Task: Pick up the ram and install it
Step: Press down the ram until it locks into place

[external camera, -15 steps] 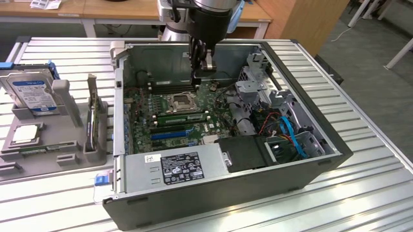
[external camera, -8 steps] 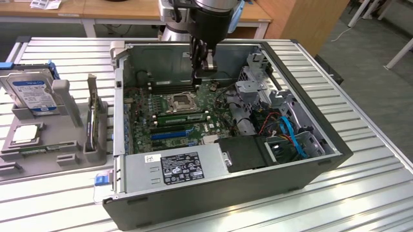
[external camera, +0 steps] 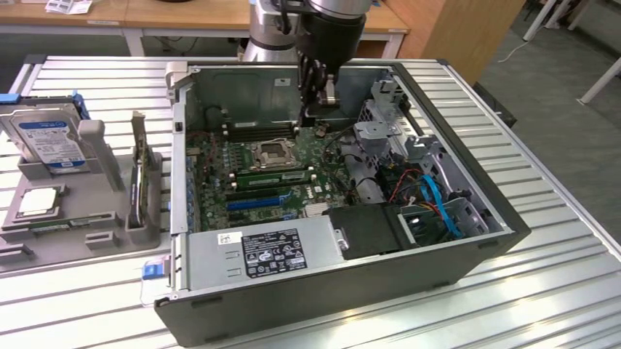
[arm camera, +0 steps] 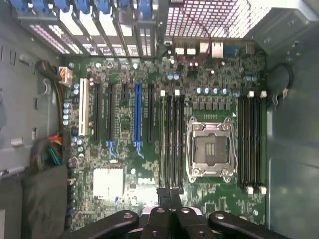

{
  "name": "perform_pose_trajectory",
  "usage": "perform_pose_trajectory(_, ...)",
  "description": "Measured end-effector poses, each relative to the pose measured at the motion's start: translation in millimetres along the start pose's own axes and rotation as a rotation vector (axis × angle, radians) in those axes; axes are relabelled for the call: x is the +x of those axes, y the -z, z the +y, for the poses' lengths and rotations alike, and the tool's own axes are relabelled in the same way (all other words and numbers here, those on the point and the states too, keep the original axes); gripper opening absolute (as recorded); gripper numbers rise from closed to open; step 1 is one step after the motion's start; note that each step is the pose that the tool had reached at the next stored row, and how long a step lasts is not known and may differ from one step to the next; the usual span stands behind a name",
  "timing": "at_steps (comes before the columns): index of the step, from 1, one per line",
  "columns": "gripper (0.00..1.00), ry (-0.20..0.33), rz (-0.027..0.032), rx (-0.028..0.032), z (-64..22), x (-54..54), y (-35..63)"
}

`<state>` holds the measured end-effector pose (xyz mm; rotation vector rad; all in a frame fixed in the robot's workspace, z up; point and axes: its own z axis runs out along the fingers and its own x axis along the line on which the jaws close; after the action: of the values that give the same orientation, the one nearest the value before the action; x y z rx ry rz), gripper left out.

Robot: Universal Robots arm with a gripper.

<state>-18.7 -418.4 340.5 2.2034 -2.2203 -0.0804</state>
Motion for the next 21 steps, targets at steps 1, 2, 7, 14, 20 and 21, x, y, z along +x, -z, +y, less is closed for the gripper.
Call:
perform_pose_trajectory(1, 0.1, 0.0, 0.0, -0.0001, -2.1, 0.0, 0.1)
perform_pose_trajectory(2, 0.1, 0.0, 0.0001, 0.0, -4.2, 0.0, 0.2)
perform_pose_trajectory(7, 0.1, 0.0, 0.0, 0.0, -9.0, -0.1, 0.4)
perform_pose_trajectory(14, 0.1, 0.0, 0.0, 0.0001, -9.1, -0.1, -1.0)
perform_pose_trajectory(20, 0.1, 0.0, 0.0, 0.0, -9.3, 0.1, -5.7)
perform_pose_trajectory(21, 0.1, 0.0, 0.0001, 0.0, -9.4, 0.1, -6.4)
